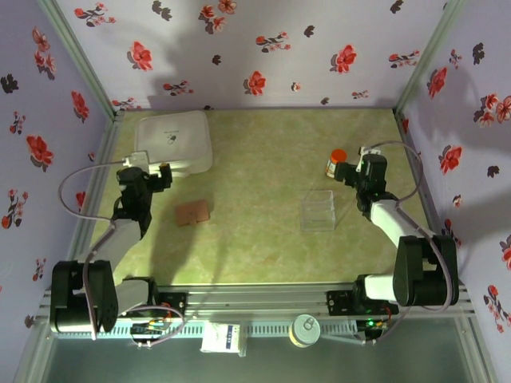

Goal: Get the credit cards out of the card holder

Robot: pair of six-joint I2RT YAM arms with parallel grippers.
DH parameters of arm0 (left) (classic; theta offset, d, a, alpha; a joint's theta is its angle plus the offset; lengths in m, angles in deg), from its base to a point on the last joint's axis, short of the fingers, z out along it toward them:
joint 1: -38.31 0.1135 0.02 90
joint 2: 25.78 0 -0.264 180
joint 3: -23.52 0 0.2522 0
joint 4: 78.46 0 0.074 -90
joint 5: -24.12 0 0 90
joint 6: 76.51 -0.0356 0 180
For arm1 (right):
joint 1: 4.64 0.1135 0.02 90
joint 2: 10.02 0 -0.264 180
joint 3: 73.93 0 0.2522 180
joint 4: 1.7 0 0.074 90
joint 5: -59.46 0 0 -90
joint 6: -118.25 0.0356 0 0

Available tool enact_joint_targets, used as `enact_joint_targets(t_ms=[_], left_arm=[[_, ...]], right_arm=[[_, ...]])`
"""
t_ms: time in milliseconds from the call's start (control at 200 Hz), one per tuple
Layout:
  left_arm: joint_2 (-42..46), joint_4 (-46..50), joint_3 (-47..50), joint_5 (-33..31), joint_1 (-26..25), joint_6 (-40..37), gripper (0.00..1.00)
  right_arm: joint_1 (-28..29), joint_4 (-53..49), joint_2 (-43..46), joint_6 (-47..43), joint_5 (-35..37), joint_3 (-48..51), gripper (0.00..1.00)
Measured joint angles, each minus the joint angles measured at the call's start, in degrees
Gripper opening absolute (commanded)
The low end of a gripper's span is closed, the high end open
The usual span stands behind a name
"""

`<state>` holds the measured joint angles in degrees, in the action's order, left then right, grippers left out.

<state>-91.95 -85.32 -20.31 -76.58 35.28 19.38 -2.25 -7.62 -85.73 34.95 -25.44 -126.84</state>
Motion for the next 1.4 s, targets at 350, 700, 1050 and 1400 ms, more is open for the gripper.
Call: enact_joint_targets(t_ms=[350,700,1050,1400], left_arm=[[5.2,30.4,-15.0,0.8,0.0,15.3,1.0],[5.7,52.7,-26.8,7.0,0.0,18.8,1.0],[5.0,60.5,-28.3,9.9,0.0,11.0,1.0],[4.9,60.6,-27.9,10.8,0.7,8.9,1.0]], right_arm=[[4.7,-22.2,0.0,6.3,-3.3,-8.9,0.76],[5.9,-35.9,3.4,11.4,-5.0,-8.4,0.53],[6.3,-37.7,8.1,14.1,-11.2,-4.0,0.34],[6.7,-37.7,3.7,14.6,-12.2,-3.9,0.28]])
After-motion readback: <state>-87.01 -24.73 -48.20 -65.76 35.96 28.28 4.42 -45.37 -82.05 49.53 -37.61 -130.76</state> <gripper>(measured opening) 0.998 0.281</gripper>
